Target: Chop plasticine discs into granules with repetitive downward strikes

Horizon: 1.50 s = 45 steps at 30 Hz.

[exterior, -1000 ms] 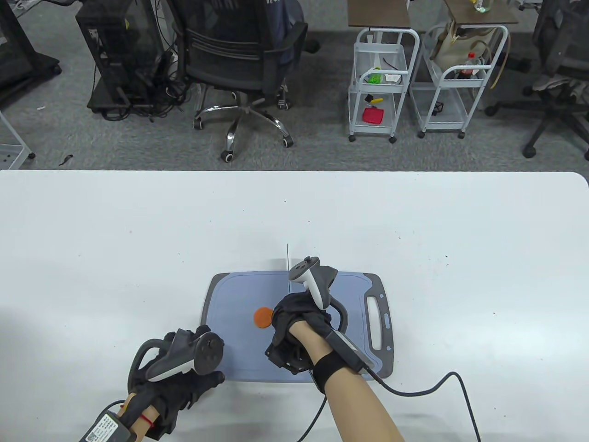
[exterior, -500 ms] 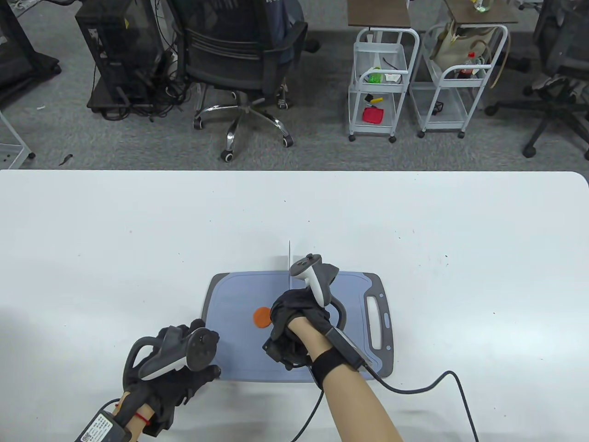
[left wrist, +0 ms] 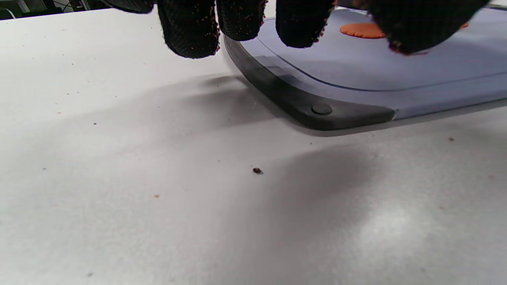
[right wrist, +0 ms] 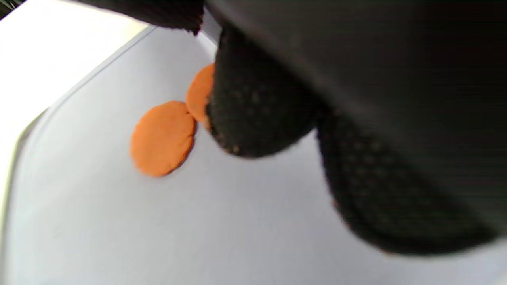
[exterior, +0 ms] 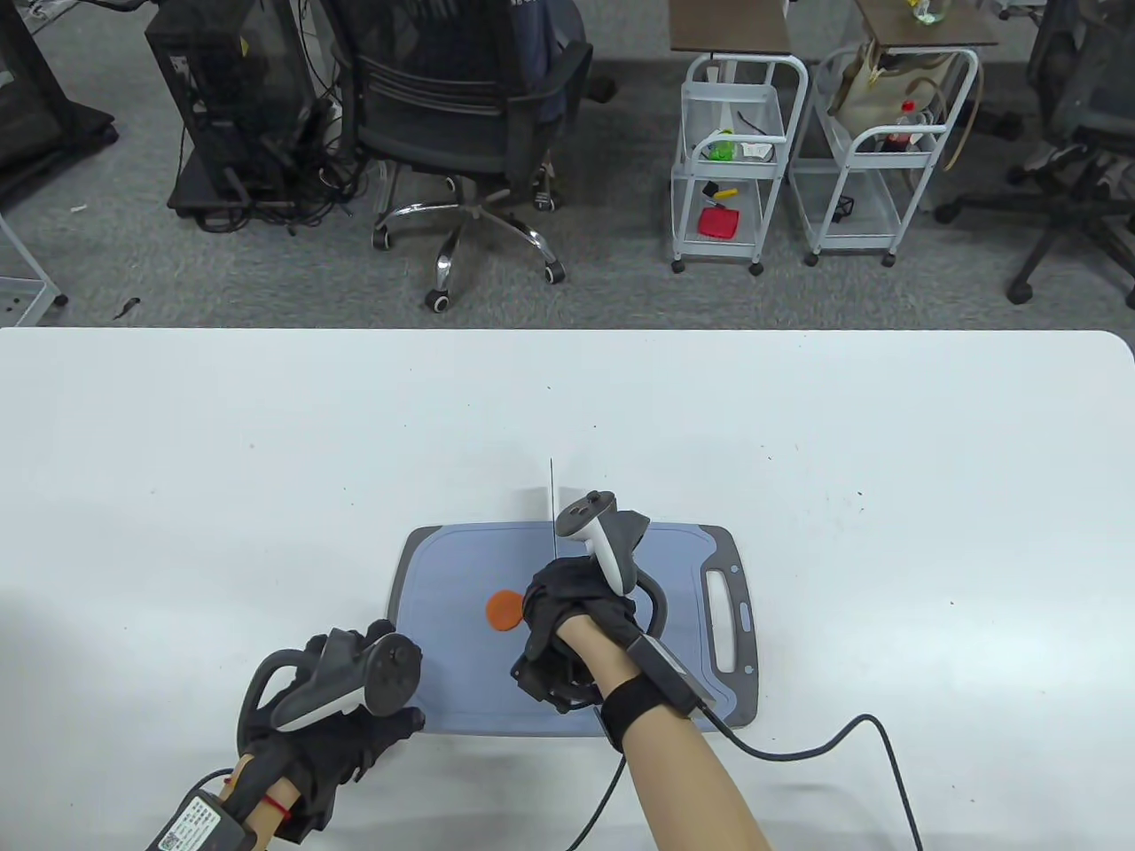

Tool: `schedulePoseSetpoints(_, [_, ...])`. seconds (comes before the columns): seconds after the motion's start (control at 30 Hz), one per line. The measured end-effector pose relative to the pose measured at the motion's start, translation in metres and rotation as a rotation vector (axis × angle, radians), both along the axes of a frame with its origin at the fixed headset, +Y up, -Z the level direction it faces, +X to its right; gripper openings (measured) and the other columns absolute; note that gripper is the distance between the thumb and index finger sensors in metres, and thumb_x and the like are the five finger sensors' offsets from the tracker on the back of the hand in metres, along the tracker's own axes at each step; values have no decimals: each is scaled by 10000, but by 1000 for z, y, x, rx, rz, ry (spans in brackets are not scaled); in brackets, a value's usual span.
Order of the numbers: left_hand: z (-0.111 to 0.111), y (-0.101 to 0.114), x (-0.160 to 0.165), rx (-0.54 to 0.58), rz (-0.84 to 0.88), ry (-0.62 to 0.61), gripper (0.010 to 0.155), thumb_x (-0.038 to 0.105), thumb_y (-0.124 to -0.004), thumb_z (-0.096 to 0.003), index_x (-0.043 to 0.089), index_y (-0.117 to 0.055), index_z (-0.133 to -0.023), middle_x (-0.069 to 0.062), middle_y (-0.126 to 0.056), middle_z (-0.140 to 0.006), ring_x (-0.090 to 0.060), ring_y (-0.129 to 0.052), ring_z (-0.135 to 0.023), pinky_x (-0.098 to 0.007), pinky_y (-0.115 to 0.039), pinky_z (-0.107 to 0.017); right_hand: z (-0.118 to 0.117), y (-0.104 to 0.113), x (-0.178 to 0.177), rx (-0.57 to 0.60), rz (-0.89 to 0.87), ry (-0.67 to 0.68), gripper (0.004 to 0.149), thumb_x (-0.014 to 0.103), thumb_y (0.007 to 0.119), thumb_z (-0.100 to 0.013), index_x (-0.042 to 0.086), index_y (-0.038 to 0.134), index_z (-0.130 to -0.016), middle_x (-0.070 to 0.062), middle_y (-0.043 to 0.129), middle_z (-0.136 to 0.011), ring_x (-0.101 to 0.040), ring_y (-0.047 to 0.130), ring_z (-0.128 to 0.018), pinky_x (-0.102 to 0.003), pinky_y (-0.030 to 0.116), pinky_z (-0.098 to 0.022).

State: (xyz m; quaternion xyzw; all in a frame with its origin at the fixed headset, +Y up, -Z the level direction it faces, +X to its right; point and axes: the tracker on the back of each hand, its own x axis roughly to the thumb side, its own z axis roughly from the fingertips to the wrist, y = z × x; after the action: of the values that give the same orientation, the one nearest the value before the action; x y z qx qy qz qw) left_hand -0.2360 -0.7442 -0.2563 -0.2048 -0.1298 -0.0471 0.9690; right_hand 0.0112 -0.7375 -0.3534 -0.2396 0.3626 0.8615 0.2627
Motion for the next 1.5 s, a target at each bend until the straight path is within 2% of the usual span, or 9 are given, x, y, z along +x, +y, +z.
schedulePoseSetpoints(0.23, [2, -4, 4, -24, -28, -14, 789, 638, -621, -359, 313, -571, -1077, -141, -490, -1224, -457, -667, -1073, -667, -489, -748, 35, -20, -8, 63, -58, -56, 606, 489, 692, -488, -43, 717, -779, -102, 1043, -394, -383, 1172, -127, -511, 943, -39])
schedulePoseSetpoints(0.3, [1, -5, 6, -31, -30, -16, 789, 637, -621, -360, 312, -571, -1077, -139, -488, -1225, -459, -666, -1073, -666, -488, -748, 27, -27, -16, 204, 15, -67, 614, 503, 704, -478, -39, 709, -766, -91, 1037, -372, -381, 1164, -105, -514, 933, -22])
schedulePoseSetpoints(0.47, [4, -4, 6, -35, -38, -25, 789, 638, -620, -360, 313, -570, -1078, -140, -488, -1224, -458, -665, -1073, -665, -489, -749, -1, -9, -8, 80, 87, 26, 600, 508, 695, -484, -14, 735, -778, -72, 1048, -379, -361, 1172, -120, -500, 941, -44])
schedulePoseSetpoints(0.6, [3, 0, 4, -16, -8, -12, 787, 635, -622, -360, 311, -574, -1076, -141, -491, -1224, -460, -667, -1071, -666, -487, -749, 14, 3, -7, -29, -79, 15, 594, 488, 688, -507, -31, 737, -790, -103, 1045, -403, -372, 1167, -133, -505, 938, -61])
schedulePoseSetpoints(0.9, [3, -4, 7, -37, -34, -22, 789, 637, -621, -359, 313, -572, -1077, -136, -496, -1223, -458, -670, -1071, -665, -491, -748, 15, -25, -18, 177, 84, 60, 608, 518, 697, -477, -14, 721, -769, -66, 1038, -372, -367, 1166, -115, -509, 934, -39])
schedulePoseSetpoints(1.13, [2, -2, 4, -39, -23, -9, 789, 637, -620, -361, 311, -571, -1077, -137, -495, -1223, -456, -670, -1072, -665, -493, -748, 9, 0, -7, -12, -5, 81, 597, 493, 688, -503, -30, 737, -787, -100, 1042, -394, -382, 1159, -130, -514, 928, -58])
schedulePoseSetpoints(1.27, [2, -5, 5, -56, -44, -14, 789, 636, -621, -360, 309, -570, -1077, -141, -499, -1221, -457, -673, -1070, -664, -495, -747, 25, -8, -10, 20, -15, 65, 600, 497, 683, -498, -30, 736, -778, -90, 1044, -386, -372, 1167, -121, -506, 937, -47])
schedulePoseSetpoints(1.37, [3, -4, 7, -44, -48, -22, 788, 636, -621, -360, 310, -573, -1076, -137, -501, -1222, -453, -675, -1070, -663, -496, -748, 20, -25, -19, 208, 141, 113, 614, 526, 694, -476, -16, 730, -762, -63, 1040, -366, -367, 1167, -107, -509, 935, -36])
schedulePoseSetpoints(1.5, [5, 1, 7, -20, -22, -26, 788, 638, -619, -360, 315, -571, -1077, -139, -487, -1224, -458, -662, -1074, -665, -489, -748, -6, -13, -24, 102, 185, 122, 607, 520, 697, -472, -10, 738, -766, -70, 1046, -369, -373, 1167, -120, -515, 932, -48])
